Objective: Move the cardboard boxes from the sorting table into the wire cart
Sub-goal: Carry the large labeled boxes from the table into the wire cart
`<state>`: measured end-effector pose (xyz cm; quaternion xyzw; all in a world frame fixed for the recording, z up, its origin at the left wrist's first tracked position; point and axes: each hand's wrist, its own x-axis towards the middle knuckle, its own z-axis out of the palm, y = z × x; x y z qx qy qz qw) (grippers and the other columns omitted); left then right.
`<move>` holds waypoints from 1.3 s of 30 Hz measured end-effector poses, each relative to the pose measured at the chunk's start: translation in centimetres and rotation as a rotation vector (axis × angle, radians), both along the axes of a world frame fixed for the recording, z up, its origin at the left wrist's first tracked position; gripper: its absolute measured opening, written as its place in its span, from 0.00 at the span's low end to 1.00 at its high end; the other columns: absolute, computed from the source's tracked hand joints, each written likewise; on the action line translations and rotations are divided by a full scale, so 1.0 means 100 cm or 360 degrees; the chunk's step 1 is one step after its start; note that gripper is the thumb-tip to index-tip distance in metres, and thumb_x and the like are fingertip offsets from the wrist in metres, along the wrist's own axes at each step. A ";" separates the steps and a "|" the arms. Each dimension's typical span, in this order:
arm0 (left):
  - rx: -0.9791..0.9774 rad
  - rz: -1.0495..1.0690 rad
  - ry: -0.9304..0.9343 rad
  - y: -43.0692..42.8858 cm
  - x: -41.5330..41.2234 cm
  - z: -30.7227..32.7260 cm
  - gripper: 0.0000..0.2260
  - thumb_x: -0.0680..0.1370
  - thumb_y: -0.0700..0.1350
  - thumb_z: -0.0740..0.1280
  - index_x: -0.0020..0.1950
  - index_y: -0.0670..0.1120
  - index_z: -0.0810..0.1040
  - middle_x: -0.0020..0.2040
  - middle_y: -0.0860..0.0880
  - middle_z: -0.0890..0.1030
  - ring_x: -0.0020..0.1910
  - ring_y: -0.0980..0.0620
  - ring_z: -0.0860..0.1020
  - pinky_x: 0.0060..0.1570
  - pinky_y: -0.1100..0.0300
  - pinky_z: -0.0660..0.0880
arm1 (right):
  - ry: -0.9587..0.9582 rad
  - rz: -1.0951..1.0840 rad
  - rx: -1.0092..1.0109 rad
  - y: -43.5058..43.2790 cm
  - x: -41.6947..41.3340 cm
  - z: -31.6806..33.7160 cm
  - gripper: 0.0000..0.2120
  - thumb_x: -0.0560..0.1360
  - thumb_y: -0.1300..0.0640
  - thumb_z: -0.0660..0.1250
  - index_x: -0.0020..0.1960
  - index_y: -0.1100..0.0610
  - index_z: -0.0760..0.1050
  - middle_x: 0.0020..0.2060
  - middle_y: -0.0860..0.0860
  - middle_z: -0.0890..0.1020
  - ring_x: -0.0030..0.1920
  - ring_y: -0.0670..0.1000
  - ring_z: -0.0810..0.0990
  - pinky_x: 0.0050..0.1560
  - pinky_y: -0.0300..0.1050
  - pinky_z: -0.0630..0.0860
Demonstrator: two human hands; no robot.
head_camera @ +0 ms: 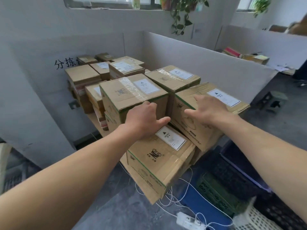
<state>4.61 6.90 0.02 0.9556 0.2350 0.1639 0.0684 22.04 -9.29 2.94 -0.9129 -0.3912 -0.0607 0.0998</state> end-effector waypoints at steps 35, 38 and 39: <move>-0.0901 0.0170 0.0005 -0.074 0.138 -0.028 0.25 0.74 0.71 0.64 0.46 0.48 0.81 0.41 0.52 0.83 0.38 0.50 0.82 0.42 0.49 0.83 | 0.0302 -0.0634 -0.0093 -0.092 0.171 -0.029 0.25 0.72 0.33 0.63 0.49 0.55 0.74 0.40 0.51 0.77 0.43 0.57 0.76 0.35 0.47 0.65; -0.1039 0.0229 -0.0075 -0.067 0.129 -0.024 0.27 0.74 0.69 0.66 0.48 0.45 0.82 0.42 0.50 0.84 0.41 0.47 0.83 0.45 0.47 0.83 | 0.0374 -0.0629 -0.0135 -0.091 0.157 -0.030 0.26 0.72 0.31 0.62 0.46 0.54 0.77 0.40 0.51 0.80 0.39 0.53 0.76 0.32 0.45 0.65; -0.1093 0.0247 -0.0101 -0.065 0.126 -0.023 0.26 0.75 0.68 0.67 0.49 0.44 0.83 0.43 0.49 0.85 0.42 0.47 0.83 0.45 0.47 0.82 | 0.0411 -0.0618 -0.0129 -0.090 0.152 -0.032 0.26 0.73 0.30 0.62 0.46 0.54 0.77 0.39 0.50 0.80 0.39 0.52 0.77 0.32 0.44 0.66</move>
